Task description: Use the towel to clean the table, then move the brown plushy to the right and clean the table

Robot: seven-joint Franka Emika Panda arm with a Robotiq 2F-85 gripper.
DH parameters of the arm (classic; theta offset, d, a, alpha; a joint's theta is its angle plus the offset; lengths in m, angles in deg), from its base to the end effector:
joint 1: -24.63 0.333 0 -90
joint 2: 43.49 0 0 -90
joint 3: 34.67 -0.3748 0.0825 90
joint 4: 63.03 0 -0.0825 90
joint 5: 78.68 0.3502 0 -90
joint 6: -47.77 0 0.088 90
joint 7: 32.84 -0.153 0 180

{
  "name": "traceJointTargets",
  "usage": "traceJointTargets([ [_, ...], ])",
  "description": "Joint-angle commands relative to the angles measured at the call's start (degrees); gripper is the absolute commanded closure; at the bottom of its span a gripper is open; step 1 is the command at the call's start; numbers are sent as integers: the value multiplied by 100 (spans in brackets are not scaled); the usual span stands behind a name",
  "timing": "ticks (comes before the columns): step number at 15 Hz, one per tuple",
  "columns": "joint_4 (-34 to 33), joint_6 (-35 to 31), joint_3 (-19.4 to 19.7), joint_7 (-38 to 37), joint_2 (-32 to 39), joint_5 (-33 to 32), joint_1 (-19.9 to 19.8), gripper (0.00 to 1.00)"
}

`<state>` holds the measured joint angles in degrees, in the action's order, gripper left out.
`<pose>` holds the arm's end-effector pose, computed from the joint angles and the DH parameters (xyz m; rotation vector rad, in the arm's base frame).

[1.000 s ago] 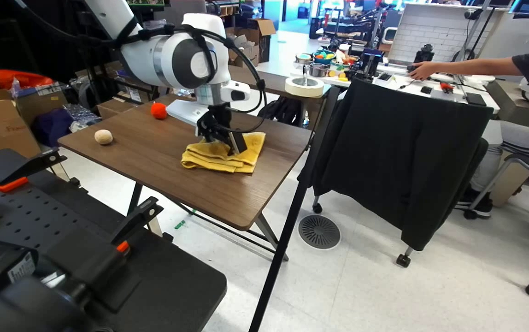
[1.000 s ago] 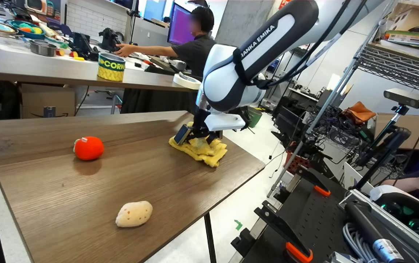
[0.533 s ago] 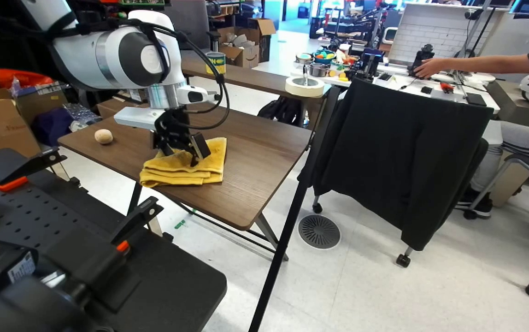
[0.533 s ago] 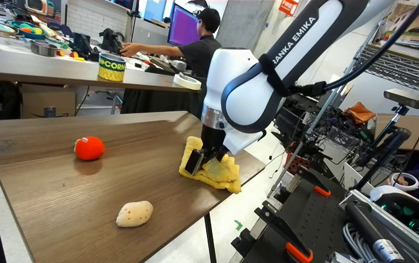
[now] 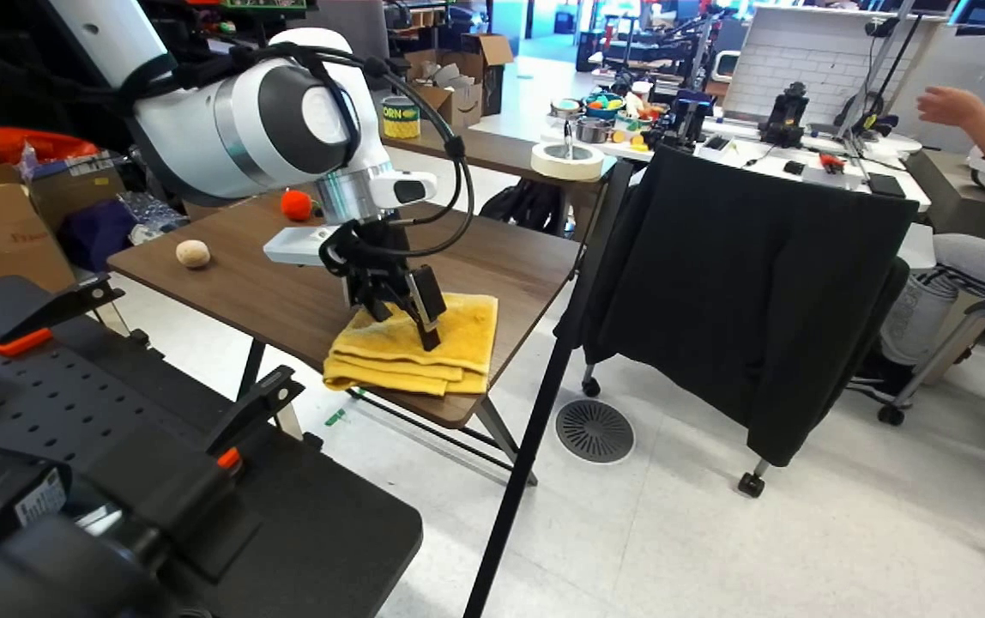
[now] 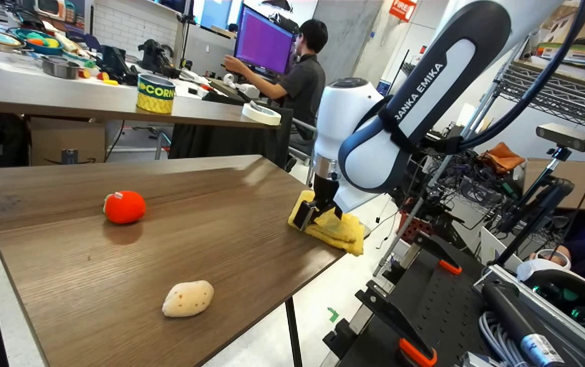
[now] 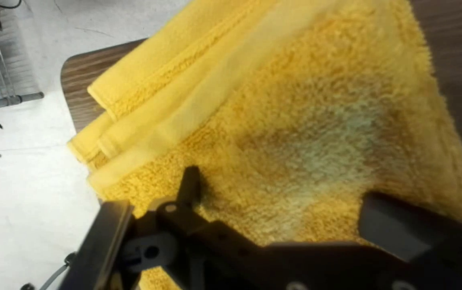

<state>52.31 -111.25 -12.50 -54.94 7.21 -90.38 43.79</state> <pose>0.5907 -0.0304 0.0567 2.7603 -0.1682 -0.0364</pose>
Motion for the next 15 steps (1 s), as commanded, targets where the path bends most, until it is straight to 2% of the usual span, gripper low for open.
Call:
traceJointTargets([
  [1,-188,-446,160,-421,426,109,49,0],
  [3,-121,-800,-17,-414,442,253,-47,0],
  [7,271,-1537,-346,-221,220,373,111,0],
  [15,548,-2241,-1528,432,76,1006,268,0],
])
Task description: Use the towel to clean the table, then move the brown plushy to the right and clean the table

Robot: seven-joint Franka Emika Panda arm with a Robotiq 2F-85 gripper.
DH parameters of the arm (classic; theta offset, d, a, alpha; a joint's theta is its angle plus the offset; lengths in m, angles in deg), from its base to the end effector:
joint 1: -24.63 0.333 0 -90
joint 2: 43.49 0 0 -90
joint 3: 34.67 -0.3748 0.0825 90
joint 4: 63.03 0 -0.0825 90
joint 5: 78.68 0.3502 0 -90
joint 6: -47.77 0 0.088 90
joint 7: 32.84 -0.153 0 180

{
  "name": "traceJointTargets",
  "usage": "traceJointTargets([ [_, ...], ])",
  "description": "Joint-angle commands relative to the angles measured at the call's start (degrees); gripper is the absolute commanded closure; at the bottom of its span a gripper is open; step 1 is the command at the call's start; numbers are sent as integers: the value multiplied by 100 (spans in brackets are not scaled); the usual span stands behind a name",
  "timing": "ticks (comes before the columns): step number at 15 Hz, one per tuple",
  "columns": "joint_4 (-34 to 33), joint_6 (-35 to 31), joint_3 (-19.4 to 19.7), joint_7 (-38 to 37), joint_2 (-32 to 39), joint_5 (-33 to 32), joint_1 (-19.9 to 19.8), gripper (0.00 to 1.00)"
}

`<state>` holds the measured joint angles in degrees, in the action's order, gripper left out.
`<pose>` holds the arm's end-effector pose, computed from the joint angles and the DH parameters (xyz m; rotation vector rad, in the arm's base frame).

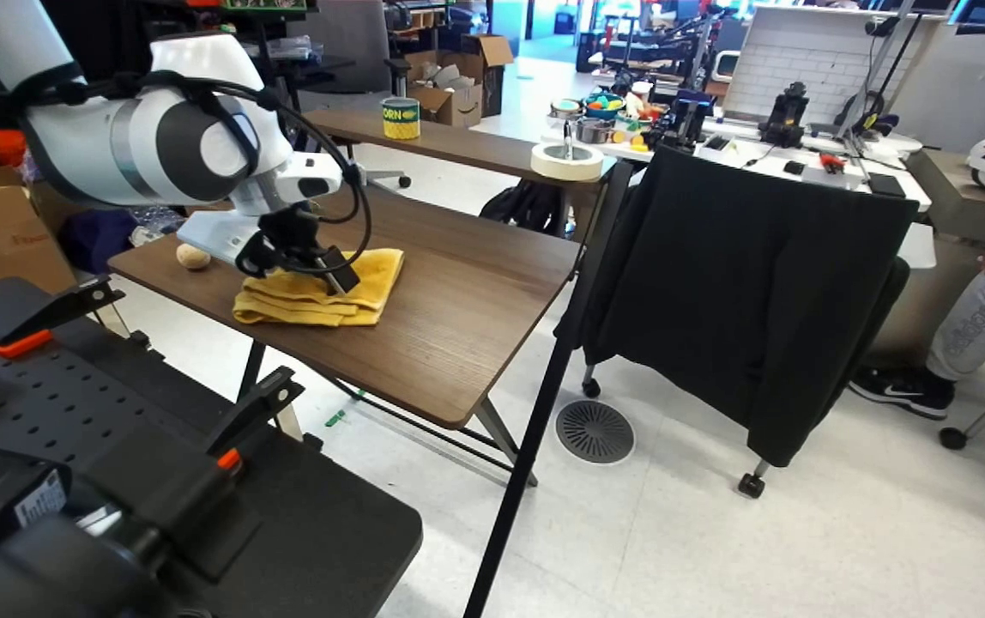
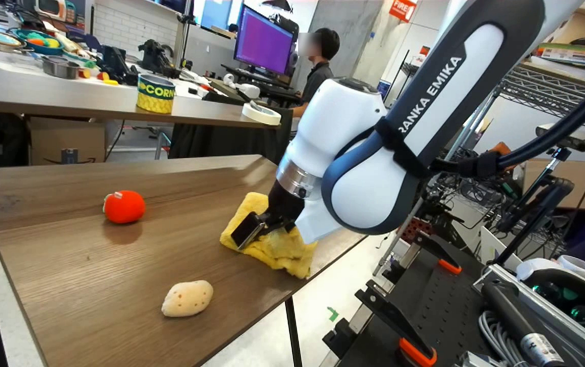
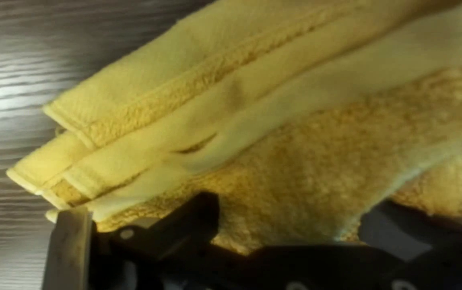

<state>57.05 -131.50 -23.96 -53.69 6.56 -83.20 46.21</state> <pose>0.5843 0.1177 0.0495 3.0328 -0.0261 0.3048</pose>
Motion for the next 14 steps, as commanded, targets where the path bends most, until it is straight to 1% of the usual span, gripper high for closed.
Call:
traceJointTargets([
  [1,-1,-160,-438,377,127,349,3,0],
  [2,-134,-142,-477,406,125,428,-67,0],
  [3,-246,35,-536,442,66,498,-202,0],
  [4,-385,-58,-556,446,75,581,-328,0],
  [5,-557,-9,-569,433,100,674,-441,0],
  [6,-813,22,-568,404,165,778,-598,0],
  [7,-1049,161,-666,445,194,850,-866,0],
  [8,-541,-28,-441,380,17,826,-362,0],
  [10,-838,73,-514,440,49,838,-718,0],
  [11,-904,85,-542,468,78,838,-818,0],
  [13,-948,84,-568,474,132,842,-851,0],
  [14,-1065,265,-597,513,220,831,-921,0],
])
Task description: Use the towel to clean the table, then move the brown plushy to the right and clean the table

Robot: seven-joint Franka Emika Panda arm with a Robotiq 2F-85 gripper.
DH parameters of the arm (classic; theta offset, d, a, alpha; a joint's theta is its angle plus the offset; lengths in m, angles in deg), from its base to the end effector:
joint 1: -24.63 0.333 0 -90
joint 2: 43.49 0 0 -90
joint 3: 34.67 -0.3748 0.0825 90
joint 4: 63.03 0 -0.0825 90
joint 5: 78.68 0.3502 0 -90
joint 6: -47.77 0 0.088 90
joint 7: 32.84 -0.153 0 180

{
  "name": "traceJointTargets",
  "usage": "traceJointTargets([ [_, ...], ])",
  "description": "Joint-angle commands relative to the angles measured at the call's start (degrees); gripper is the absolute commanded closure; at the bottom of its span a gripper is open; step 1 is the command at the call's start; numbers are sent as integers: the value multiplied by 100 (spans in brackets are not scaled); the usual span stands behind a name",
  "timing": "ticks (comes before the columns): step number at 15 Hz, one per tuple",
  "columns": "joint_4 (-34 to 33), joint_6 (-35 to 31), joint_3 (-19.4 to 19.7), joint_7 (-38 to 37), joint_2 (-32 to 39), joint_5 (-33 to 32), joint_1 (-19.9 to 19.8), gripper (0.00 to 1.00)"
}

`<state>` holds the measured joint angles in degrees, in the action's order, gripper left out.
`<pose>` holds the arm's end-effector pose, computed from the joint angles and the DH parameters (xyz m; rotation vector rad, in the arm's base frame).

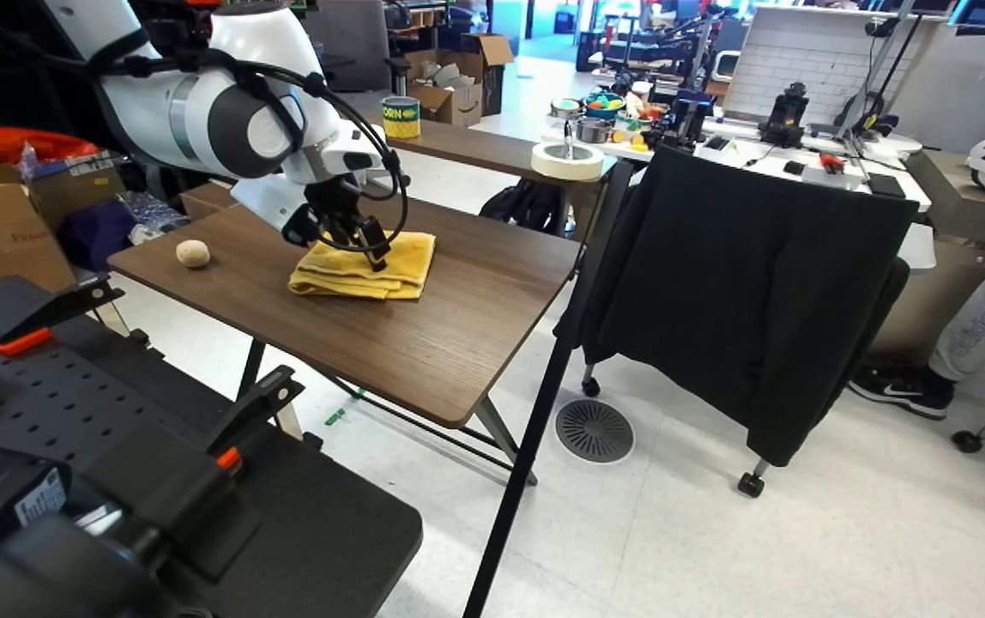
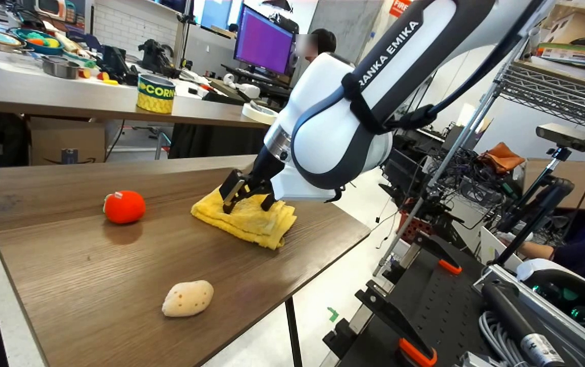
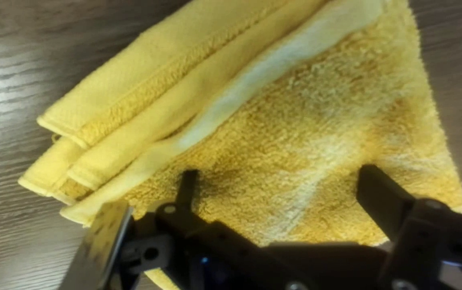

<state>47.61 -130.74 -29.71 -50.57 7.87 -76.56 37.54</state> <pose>0.6531 0.0920 0.0753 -3.0863 0.2556 -0.4636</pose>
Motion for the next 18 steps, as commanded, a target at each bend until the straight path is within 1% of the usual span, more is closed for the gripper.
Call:
traceJointTargets([
  [1,-177,288,-43,199,145,177,-81,0],
  [2,-235,358,-85,190,222,181,-89,0],
  [4,-379,352,-337,222,313,191,-159,0],
  [5,-490,245,-384,161,381,226,-95,0],
  [6,-724,200,-334,26,514,280,65,0],
  [8,-1276,344,-262,-189,784,422,276,0],
  [11,-2252,497,58,-522,1235,687,397,0],
  [14,-3180,749,519,-981,1744,925,353,0],
  [17,-4036,1104,920,-1419,2305,958,312,0],
  [18,-4113,1154,985,-1499,2389,908,355,0],
])
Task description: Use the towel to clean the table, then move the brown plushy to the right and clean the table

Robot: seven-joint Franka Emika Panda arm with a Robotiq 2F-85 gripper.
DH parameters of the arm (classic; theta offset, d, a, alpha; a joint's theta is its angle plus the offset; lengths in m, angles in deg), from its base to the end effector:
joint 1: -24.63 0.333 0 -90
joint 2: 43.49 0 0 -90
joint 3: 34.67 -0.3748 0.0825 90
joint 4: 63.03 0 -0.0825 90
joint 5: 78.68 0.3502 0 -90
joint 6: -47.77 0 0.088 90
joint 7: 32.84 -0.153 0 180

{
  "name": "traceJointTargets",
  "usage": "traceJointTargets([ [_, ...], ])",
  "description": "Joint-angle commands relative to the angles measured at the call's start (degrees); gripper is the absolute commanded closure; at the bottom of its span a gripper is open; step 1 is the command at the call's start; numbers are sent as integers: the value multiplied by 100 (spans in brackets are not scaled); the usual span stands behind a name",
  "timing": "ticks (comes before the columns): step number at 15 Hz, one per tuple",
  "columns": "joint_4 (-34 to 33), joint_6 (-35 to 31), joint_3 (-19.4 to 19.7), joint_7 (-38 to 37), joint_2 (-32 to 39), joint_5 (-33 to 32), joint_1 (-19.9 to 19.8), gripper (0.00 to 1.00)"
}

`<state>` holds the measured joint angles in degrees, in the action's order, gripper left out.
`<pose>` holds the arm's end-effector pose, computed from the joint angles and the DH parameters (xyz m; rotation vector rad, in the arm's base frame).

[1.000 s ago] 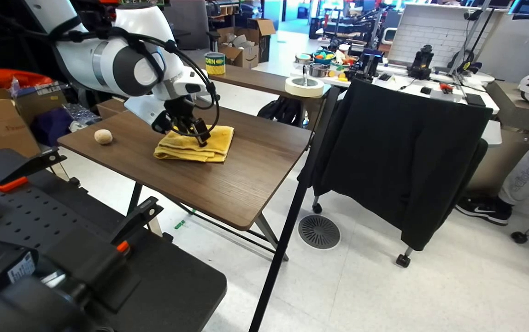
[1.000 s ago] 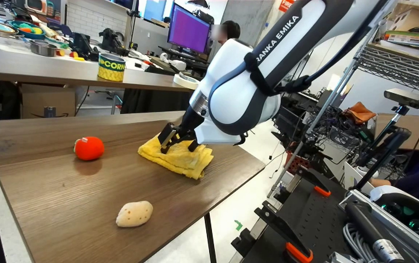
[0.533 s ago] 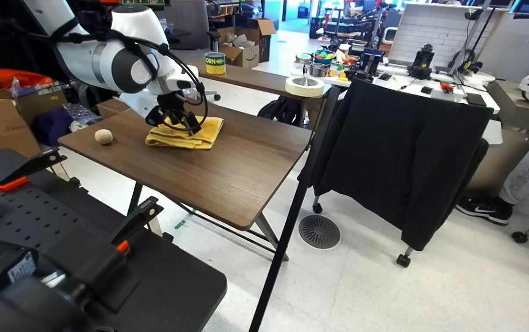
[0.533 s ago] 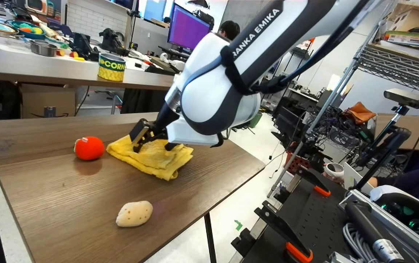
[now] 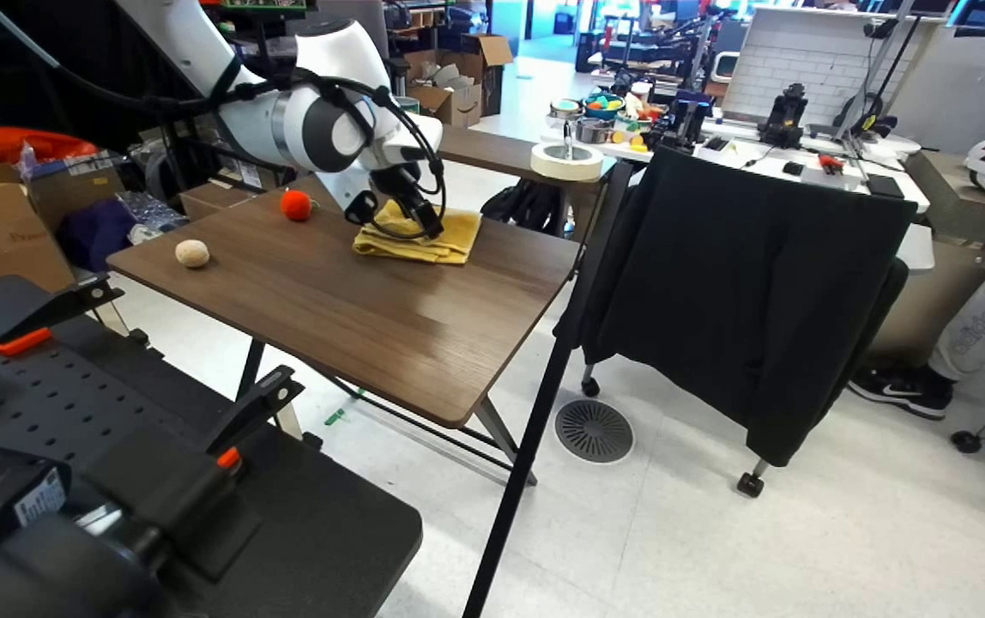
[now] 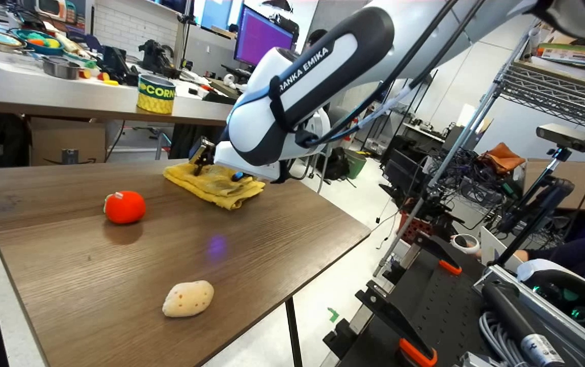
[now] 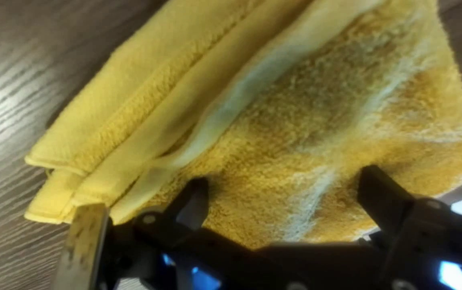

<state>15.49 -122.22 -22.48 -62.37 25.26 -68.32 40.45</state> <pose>0.7779 0.0865 0.0482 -2.9658 0.6759 -0.6742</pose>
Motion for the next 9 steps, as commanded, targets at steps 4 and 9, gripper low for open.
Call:
traceJointTargets([
  [4,-513,97,-100,319,497,-203,-6,0],
  [9,959,-569,-679,1366,-333,-509,193,0],
])
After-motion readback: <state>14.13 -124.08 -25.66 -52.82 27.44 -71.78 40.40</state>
